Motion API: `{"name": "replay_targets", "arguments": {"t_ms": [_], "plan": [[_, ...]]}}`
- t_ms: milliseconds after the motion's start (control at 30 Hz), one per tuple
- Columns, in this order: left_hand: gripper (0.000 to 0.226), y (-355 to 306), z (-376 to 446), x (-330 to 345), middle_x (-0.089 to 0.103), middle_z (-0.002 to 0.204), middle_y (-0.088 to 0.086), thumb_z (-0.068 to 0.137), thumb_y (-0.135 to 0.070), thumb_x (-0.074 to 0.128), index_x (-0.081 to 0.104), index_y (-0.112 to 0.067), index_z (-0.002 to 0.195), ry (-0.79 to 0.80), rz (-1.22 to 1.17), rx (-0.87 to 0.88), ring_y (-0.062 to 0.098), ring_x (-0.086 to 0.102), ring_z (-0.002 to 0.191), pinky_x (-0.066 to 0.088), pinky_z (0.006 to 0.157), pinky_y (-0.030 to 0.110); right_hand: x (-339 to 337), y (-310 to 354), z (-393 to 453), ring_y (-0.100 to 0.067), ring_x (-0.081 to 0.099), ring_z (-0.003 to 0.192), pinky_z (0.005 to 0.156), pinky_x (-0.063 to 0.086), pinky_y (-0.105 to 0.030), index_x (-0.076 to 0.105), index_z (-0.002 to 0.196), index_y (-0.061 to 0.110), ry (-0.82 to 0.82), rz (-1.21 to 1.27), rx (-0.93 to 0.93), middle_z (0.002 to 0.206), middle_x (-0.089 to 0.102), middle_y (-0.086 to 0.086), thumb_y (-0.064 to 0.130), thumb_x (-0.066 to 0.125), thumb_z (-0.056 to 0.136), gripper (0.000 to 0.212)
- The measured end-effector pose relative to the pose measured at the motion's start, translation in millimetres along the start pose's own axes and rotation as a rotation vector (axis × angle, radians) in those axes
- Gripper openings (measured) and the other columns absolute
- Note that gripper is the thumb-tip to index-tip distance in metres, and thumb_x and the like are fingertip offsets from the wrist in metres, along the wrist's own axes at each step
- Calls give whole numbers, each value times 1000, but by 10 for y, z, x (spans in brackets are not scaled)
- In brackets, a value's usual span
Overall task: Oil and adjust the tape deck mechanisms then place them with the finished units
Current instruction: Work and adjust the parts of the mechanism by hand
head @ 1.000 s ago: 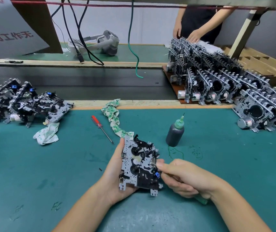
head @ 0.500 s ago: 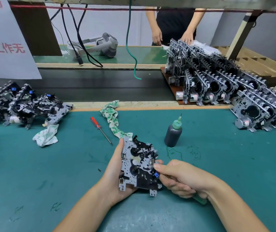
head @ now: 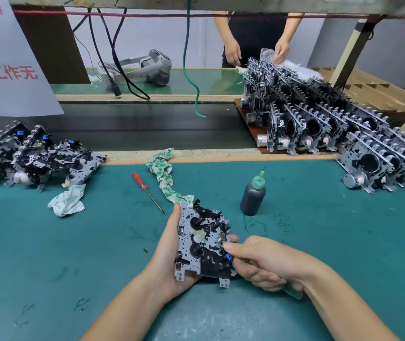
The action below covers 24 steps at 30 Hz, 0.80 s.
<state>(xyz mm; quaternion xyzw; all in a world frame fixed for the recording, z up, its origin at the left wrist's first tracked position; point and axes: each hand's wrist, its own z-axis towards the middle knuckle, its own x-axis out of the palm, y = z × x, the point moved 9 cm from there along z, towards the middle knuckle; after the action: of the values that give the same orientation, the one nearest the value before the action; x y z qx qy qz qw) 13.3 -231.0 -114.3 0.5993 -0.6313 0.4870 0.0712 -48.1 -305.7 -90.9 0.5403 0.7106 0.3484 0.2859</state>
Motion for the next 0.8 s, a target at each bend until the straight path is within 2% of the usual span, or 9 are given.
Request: {"name": "replay_targets", "arguments": {"t_ms": [167,367,500,600,667,733,800], "plan": [[78,5,5,6,69,105,23,84,-71,35,77,-5,89,-6,19,18,32,70,87,58,73,38,7,-16,8,-3,16,23,31,12,-13,35,41,23,54,-12,40,30,22,7,46,33,99,62],[78,9,27,13,70,101,23,85,-71,34,78,-6,86,14,47,32,31,71,84,60,66,38,46,-23,-2,-3,17,23,31,12,-11,29,48,18,119,-14,68,29,22,7,47,30,98,58],[76,21,15,35,70,104,22,83,-72,36,77,-9,93,10,136,44,31,71,87,59,65,36,56,-5,-19,-3,16,23,31,11,-11,34,43,22,124,-29,50,29,22,7,43,30,100,61],[80,20,-21,73,66,107,25,82,-73,36,75,-4,95,40,85,30,34,68,88,57,78,41,73,32,-53,-4,15,23,31,11,-14,39,37,24,113,-14,-30,28,22,7,39,31,102,67],[84,2,-45,80,63,109,26,83,-73,34,72,-1,100,56,18,17,35,66,90,56,80,43,78,83,-86,-5,16,23,32,14,-16,42,35,24,131,-7,-104,27,23,7,37,33,102,69],[83,2,-49,71,65,112,23,85,-72,33,73,-1,100,73,-24,-2,35,68,91,58,75,42,-15,186,-115,-8,16,23,43,20,-20,45,38,23,50,36,-219,26,24,7,39,35,101,66],[84,4,-55,69,64,117,24,86,-72,32,72,0,103,78,-49,-13,38,68,95,56,78,45,-237,332,-147,-9,17,25,49,18,-24,55,51,21,-165,117,-381,28,27,5,45,40,97,55]]}}
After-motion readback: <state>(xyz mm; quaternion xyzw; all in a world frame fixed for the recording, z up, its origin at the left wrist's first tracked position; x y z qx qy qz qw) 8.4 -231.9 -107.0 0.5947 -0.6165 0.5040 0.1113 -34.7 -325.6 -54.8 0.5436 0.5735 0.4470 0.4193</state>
